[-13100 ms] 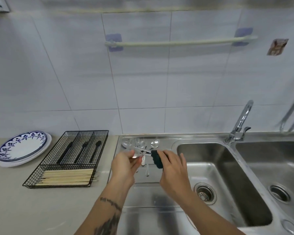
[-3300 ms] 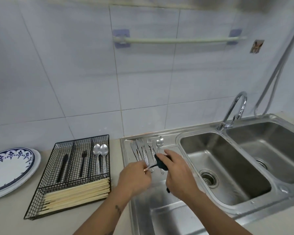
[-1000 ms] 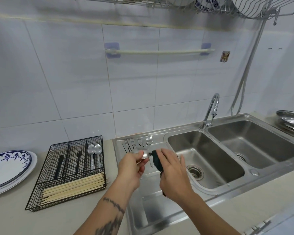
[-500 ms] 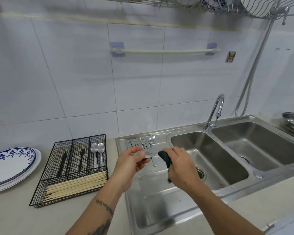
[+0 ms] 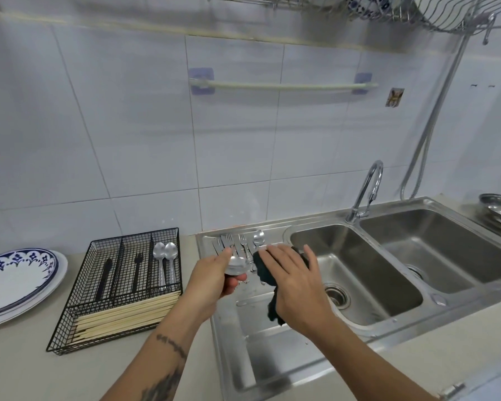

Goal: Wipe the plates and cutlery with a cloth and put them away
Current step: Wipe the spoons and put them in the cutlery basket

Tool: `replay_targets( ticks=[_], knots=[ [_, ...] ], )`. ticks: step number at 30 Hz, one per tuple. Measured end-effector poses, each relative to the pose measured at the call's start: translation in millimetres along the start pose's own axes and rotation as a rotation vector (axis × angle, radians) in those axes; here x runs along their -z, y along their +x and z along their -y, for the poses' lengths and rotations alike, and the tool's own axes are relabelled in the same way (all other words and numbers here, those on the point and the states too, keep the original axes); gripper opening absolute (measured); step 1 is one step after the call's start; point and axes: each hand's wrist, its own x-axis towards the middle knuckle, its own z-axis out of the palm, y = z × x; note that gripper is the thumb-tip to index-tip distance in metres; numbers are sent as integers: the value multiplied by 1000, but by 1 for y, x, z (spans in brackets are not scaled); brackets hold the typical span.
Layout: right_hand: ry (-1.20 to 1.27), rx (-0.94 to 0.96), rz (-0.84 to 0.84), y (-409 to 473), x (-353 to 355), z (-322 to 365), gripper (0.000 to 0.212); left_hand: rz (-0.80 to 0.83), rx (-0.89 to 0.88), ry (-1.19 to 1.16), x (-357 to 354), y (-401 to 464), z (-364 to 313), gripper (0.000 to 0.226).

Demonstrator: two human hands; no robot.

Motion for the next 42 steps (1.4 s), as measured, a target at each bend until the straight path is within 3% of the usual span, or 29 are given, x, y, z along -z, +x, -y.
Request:
replay_targets(
  ticks=[4, 9, 16, 22, 28, 31, 37, 42],
  knots=[
    [-14, -66, 71, 0, -3, -3, 82, 28, 96, -26, 11, 3, 6, 40],
    [3, 30, 76, 13, -9, 13, 88, 65, 82, -58, 10, 10, 0, 41],
    [32, 19, 82, 26, -17, 15, 70, 6, 103, -105, 32, 30, 14, 43],
    [53, -15, 131, 44, -29, 28, 84, 49, 53, -240, 36, 39, 12, 21],
    [122, -10, 313, 58, -61, 28, 78, -330, 71, -601, 71, 75, 18, 15],
    [183, -86, 397, 67, -75, 20, 75, -467, 32, -419, 103, 100, 21, 14],
    [373, -117, 406, 84, -107, 26, 60, -560, -78, 154, 144, 148, 5, 18],
    [460, -180, 415, 86, -126, 20, 59, -528, -165, 553, 157, 195, -13, 29]
  ],
)
